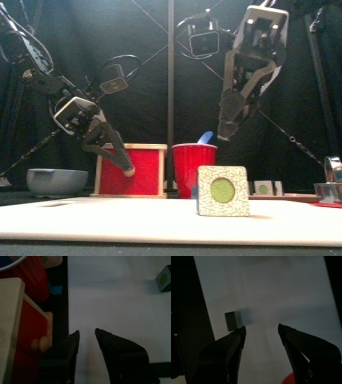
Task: Place sushi on board then cut the sushi with the knife then place the pieces on the plate
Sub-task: Place the 4 sushi pieces on the plate
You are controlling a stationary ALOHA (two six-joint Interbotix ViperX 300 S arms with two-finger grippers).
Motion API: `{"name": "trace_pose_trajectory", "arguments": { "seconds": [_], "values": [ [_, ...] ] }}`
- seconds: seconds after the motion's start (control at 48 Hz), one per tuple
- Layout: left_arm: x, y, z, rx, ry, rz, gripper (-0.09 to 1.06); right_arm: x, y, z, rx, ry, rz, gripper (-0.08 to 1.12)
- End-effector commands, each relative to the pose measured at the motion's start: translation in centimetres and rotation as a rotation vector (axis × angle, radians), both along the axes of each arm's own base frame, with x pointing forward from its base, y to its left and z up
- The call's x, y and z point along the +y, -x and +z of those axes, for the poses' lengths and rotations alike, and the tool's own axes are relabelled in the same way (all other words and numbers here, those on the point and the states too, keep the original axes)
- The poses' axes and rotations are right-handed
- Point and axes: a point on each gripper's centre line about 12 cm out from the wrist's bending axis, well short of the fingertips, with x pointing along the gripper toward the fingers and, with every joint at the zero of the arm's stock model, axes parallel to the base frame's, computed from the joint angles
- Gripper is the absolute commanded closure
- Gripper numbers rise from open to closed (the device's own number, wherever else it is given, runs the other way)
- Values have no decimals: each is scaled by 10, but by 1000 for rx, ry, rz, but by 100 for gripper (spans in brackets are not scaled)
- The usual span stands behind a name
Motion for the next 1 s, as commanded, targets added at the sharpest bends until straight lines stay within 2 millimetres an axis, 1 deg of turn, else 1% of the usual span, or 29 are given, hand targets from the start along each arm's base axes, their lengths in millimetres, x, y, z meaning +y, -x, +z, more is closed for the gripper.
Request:
{"name": "trace_pose_trajectory", "arguments": {
  "seconds": [0.021, 0.167, 0.375, 0.438, 0.604, 0.729, 0.875, 0.938, 1.0],
  "values": [
    [1, -4, 8, -29, -1, 4, 24, 9, -12, 13, -47, -17, 7, 16],
    [1, -5, 8, -31, -2, 3, 24, 18, -22, 2, -25, -14, 17, 16],
    [1, -4, 7, -28, -2, 3, 24, 19, -28, -26, 39, 3, 12, 16],
    [1, -3, 8, -28, -2, 3, 24, 21, -29, -31, 49, 2, 14, 16],
    [0, -3, 7, -25, -1, 1, 24, 22, -33, -36, 57, 8, 17, 19],
    [1, -3, 7, -24, -3, 2, 24, 19, -31, -40, 68, 13, 11, 24],
    [1, -2, 6, -21, -2, 2, 24, 15, -24, -39, 91, 23, 3, 37],
    [1, -1, 5, -20, -2, 2, 24, 13, -19, -35, 102, 23, -7, 40],
    [1, -1, 5, -20, -2, 3, 24, 6, -10, -29, 126, 37, -23, 40]
  ]
}}
